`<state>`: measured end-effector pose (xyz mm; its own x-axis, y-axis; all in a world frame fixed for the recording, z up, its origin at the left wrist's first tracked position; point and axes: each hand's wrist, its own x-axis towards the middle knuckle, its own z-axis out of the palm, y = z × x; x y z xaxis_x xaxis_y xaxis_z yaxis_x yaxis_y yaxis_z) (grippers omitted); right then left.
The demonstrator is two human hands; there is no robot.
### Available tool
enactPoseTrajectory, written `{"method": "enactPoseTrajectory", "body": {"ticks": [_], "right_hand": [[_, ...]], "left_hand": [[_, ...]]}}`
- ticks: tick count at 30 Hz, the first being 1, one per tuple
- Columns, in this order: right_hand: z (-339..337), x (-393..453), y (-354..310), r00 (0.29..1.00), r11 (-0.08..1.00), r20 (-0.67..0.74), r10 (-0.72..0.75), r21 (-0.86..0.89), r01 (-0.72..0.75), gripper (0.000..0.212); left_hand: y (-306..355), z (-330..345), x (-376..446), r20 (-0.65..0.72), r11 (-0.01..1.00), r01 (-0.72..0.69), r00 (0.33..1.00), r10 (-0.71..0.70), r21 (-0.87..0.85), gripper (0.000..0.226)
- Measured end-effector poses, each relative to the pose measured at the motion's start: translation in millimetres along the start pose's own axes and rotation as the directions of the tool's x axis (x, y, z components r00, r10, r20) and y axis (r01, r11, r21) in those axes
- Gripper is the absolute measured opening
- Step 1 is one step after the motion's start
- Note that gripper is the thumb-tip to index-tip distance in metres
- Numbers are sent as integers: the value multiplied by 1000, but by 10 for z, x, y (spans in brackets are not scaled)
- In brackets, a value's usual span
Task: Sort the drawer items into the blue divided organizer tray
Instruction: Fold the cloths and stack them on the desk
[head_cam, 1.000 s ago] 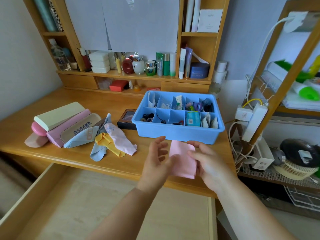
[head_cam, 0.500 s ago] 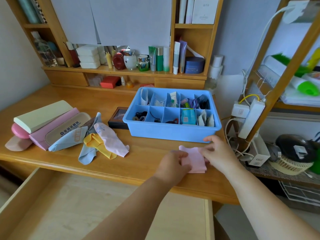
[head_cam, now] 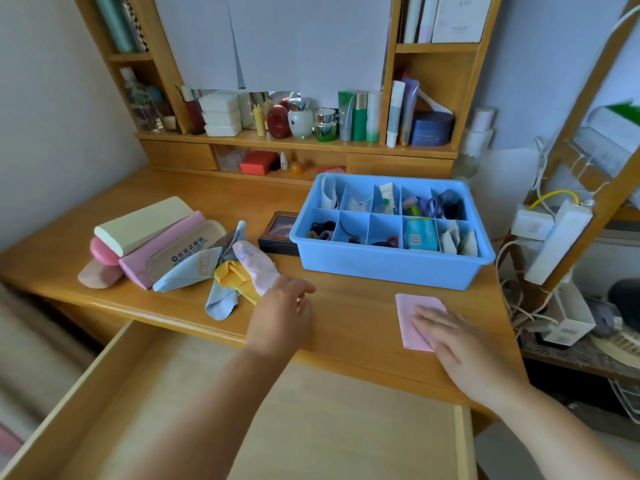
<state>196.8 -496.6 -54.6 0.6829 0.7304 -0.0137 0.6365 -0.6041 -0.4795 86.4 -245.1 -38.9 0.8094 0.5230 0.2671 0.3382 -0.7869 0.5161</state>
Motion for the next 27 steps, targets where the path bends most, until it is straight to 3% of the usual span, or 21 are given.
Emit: {"method": "enactPoseTrajectory", "body": {"ticks": [2, 5, 8, 12, 15, 21, 25, 27], "right_hand": [[-16, -6, -81, 991, 989, -121, 61, 145, -43, 49], [-16, 43, -301, 945, 986, -325, 29, 164, 26, 42], [7, 155, -574, 938, 986, -344, -35, 138, 88, 33], [-26, 371, -888, 958, 955, -287, 3, 285, 82, 23], [-134, 572, -1184, 970, 872, -237, 53, 485, 71, 19], [-455, 769, -1723, 922, 864, -379, -75, 437, 250, 30], [-560, 695, -1658, 925, 932, -375, -60, 311, 186, 7], [-587, 651, -1585, 923, 959, -384, -30, 250, 135, 16]], "left_hand": [[-197, -90, 55, 17, 991, 12, 1000, -14, 134, 32], [-288, -85, 124, 63, 969, -24, 998, 9, 246, 33], [-276, -90, 221, 51, 956, -89, 996, 77, 279, 19], [-216, -355, 290, -168, 998, 16, 985, -28, -68, 15], [-43, -672, 324, -223, 945, 17, 970, -95, -326, 15], [388, -1042, 365, 24, 871, -6, 1000, 20, -491, 9], [521, -1089, 318, 79, 825, -1, 995, 55, -565, 9], [556, -1061, 292, 67, 832, -12, 996, 60, -554, 10]]}}
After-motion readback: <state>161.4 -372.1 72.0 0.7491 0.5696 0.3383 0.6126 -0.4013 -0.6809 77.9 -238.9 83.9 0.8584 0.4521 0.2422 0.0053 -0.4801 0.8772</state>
